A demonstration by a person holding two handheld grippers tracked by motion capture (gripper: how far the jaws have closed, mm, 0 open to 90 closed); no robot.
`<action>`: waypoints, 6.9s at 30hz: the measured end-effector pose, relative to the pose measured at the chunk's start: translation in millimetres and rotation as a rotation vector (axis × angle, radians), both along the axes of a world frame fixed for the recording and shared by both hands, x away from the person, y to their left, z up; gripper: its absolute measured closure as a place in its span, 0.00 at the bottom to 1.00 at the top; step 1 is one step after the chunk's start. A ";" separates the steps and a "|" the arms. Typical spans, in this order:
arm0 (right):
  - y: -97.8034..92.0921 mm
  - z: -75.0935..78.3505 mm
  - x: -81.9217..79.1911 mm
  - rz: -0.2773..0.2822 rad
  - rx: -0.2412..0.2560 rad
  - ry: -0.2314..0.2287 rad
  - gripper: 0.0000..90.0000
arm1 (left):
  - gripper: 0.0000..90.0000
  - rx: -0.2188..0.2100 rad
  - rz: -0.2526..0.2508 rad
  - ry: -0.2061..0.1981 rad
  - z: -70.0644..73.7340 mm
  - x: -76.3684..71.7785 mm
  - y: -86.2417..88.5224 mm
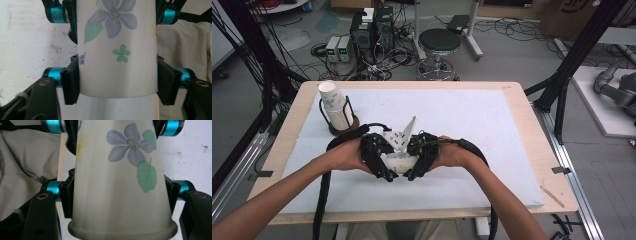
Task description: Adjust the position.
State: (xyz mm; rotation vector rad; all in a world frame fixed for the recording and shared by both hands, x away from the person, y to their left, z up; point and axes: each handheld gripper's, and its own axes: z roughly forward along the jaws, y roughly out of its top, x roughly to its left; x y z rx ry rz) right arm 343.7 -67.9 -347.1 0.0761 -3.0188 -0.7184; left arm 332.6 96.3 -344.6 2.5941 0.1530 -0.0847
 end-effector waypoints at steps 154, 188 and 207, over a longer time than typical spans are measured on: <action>-56.0 1.4 7.9 -0.127 0.767 0.156 0.18 | 0.41 -0.836 0.126 0.003 -32.3 -7.7 37.2; -59.6 4.5 9.1 -0.063 0.839 0.196 0.38 | 0.29 -0.805 0.117 0.029 -32.2 -8.5 34.4; -64.4 6.9 8.9 -0.081 0.834 0.176 0.37 | 0.02 -0.761 0.190 0.011 -31.4 -6.8 40.5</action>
